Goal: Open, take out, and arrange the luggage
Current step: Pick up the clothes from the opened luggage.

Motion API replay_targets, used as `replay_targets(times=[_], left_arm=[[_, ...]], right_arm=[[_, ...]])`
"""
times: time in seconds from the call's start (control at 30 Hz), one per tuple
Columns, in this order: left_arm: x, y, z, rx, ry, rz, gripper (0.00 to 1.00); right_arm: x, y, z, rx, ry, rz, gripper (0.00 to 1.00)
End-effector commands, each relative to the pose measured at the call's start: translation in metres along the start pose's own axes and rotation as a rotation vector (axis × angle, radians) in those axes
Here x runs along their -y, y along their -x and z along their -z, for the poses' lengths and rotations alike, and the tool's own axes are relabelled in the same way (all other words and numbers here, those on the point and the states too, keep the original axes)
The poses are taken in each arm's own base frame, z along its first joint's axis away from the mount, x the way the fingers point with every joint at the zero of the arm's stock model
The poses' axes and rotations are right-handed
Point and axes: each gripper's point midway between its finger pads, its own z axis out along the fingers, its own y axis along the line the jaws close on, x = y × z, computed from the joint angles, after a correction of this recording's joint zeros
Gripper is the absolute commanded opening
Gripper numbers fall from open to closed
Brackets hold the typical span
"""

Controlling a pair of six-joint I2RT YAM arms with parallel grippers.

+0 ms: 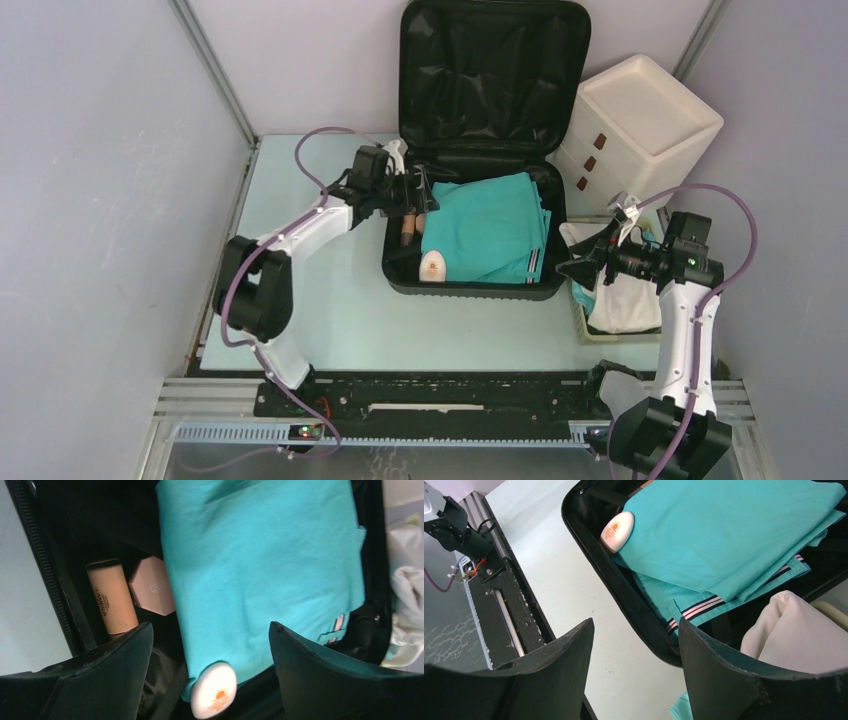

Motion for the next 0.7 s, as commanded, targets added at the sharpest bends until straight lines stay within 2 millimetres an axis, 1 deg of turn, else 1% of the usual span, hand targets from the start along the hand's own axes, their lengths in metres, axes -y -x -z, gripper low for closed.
replay_targets(times=[0.0,0.07,0.17,0.3,0.37,0.47,0.53,0.6,0.67], left_arm=[[0.000,0.007,-0.014,-0.030,0.006,-0.019,0.89],[0.000,0.002,-0.021,-0.049,0.006,-0.020,0.89],[0.001,-0.009,-0.033,-0.082,0.012,-0.025,0.89],[0.000,-0.025,-0.050,-0.125,0.018,-0.017,0.79],[-0.001,-0.029,-0.056,-0.137,0.027,-0.020,0.77],[0.001,-0.033,-0.060,-0.148,0.017,-0.015,0.74],[0.003,-0.034,-0.061,-0.150,0.008,-0.010,0.73],[0.007,-0.032,-0.061,-0.145,-0.010,-0.005,0.67],[0.013,-0.030,-0.060,-0.135,-0.036,0.003,0.55]], right_arm=[[0.002,0.003,-0.002,-0.012,-0.008,0.030,0.71],[0.003,0.002,-0.003,-0.018,-0.008,0.027,0.71],[0.004,0.000,-0.004,-0.028,-0.006,0.022,0.72],[0.005,-0.002,-0.005,-0.035,-0.004,0.018,0.72],[0.005,-0.003,-0.006,-0.041,-0.005,0.017,0.72],[0.005,-0.003,-0.006,-0.043,-0.005,0.016,0.72],[0.006,-0.003,-0.006,-0.044,-0.006,0.015,0.72],[0.006,-0.003,-0.006,-0.044,-0.007,0.016,0.72],[0.006,-0.004,-0.006,-0.046,-0.009,0.016,0.72]])
